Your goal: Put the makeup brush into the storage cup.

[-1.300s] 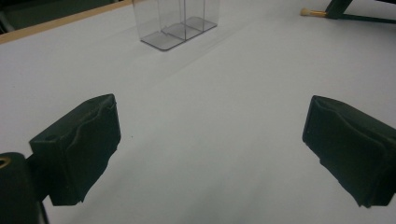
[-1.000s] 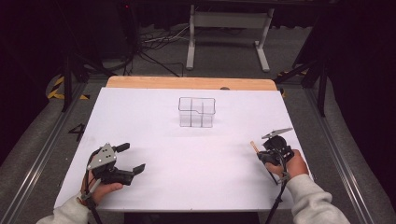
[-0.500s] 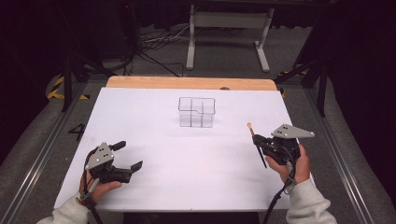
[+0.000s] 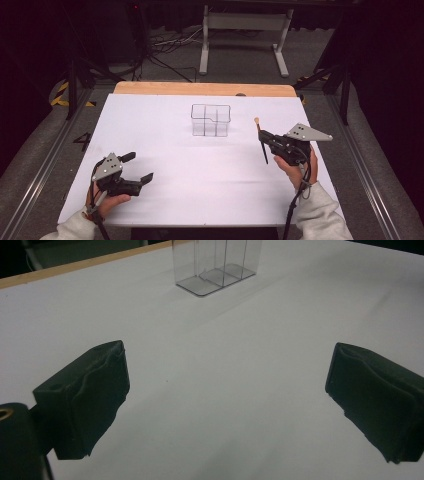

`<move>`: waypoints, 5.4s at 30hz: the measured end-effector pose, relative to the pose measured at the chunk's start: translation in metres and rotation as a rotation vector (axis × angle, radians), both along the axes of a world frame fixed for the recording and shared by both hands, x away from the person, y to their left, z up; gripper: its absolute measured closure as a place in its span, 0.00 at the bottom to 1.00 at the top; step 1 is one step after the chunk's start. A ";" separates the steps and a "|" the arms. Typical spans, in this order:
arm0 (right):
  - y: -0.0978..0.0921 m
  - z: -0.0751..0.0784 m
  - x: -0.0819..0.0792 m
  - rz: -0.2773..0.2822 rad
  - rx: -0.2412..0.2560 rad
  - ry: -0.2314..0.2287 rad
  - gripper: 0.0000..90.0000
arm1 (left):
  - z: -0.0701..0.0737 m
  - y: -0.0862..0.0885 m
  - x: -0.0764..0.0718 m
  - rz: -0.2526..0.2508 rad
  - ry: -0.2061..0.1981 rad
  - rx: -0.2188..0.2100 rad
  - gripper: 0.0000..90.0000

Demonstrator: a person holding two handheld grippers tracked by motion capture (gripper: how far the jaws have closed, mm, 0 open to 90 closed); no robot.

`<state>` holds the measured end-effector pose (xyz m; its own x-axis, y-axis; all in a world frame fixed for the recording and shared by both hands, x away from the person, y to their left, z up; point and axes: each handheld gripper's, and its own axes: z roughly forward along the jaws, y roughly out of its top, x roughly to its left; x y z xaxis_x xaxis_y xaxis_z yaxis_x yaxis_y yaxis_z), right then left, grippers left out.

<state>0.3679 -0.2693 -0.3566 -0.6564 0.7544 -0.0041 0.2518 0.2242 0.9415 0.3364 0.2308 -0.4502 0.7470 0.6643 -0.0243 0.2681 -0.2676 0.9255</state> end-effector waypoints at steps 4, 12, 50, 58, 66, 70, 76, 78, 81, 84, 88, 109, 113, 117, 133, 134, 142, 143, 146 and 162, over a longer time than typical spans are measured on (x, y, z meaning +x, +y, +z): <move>0.006 -0.002 0.006 0.025 0.024 -0.038 0.94 | 0.000 0.001 -0.001 -0.006 -0.005 -0.009 0.05; 0.024 -0.003 0.020 0.050 0.030 -0.114 0.94 | 0.000 0.001 -0.002 -0.008 0.001 -0.007 0.05; 0.081 0.019 0.075 0.055 0.197 -0.218 0.94 | 0.006 0.012 -0.012 0.050 -0.107 -0.011 0.03; 0.094 0.019 0.087 0.057 0.209 -0.227 0.94 | 0.006 0.015 -0.011 0.074 -0.114 -0.013 0.01; 0.103 0.019 0.098 0.042 0.225 -0.236 0.94 | 0.006 0.016 -0.011 0.070 -0.120 -0.005 0.02; 0.110 0.017 0.106 0.034 0.237 -0.234 0.94 | 0.005 0.016 -0.010 0.068 -0.122 -0.007 0.02; 0.124 0.013 0.116 0.031 0.202 -0.251 0.94 | 0.005 0.017 -0.010 0.072 -0.119 -0.017 0.02; 0.127 0.010 0.119 0.028 0.205 -0.246 0.94 | 0.005 0.017 -0.010 0.070 -0.118 -0.016 0.02; 0.130 0.005 0.124 0.022 0.198 -0.232 0.94 | 0.005 0.017 -0.011 0.070 -0.116 -0.018 0.02; 0.129 0.004 0.128 0.019 0.233 -0.216 0.94 | 0.005 0.017 -0.011 0.073 -0.116 -0.017 0.02; 0.130 0.003 0.132 0.001 0.215 -0.227 0.94 | 0.004 0.018 -0.011 0.071 -0.109 -0.025 0.02; 0.138 -0.021 0.146 -0.023 0.188 -0.170 0.94 | 0.006 0.018 -0.015 0.066 -0.139 -0.027 0.03; 0.139 -0.023 0.146 -0.022 0.180 -0.166 0.94 | 0.007 0.019 -0.016 0.065 -0.155 -0.034 0.03; 0.139 -0.025 0.146 -0.027 0.179 -0.161 0.94 | 0.008 0.019 -0.018 0.064 -0.163 -0.035 0.03; 0.134 -0.029 0.146 -0.046 0.184 -0.143 0.94 | 0.007 0.018 -0.018 0.067 -0.149 -0.035 0.03; 0.134 -0.029 0.146 -0.043 0.187 -0.143 0.94 | 0.007 0.018 -0.018 0.067 -0.149 -0.035 0.03; 0.134 -0.028 0.145 -0.050 0.189 -0.143 0.89 | 0.006 0.018 -0.018 0.068 -0.144 -0.036 0.03; 0.134 -0.027 0.145 -0.052 0.187 -0.147 0.87 | 0.006 0.018 -0.018 0.068 -0.144 -0.034 0.03; 0.133 -0.026 0.145 -0.058 0.188 -0.144 0.84 | 0.006 0.018 -0.017 0.072 -0.148 -0.034 0.03; 0.123 -0.005 0.130 -0.104 0.170 -0.218 0.54 | 0.005 0.017 -0.017 0.064 -0.140 -0.025 0.03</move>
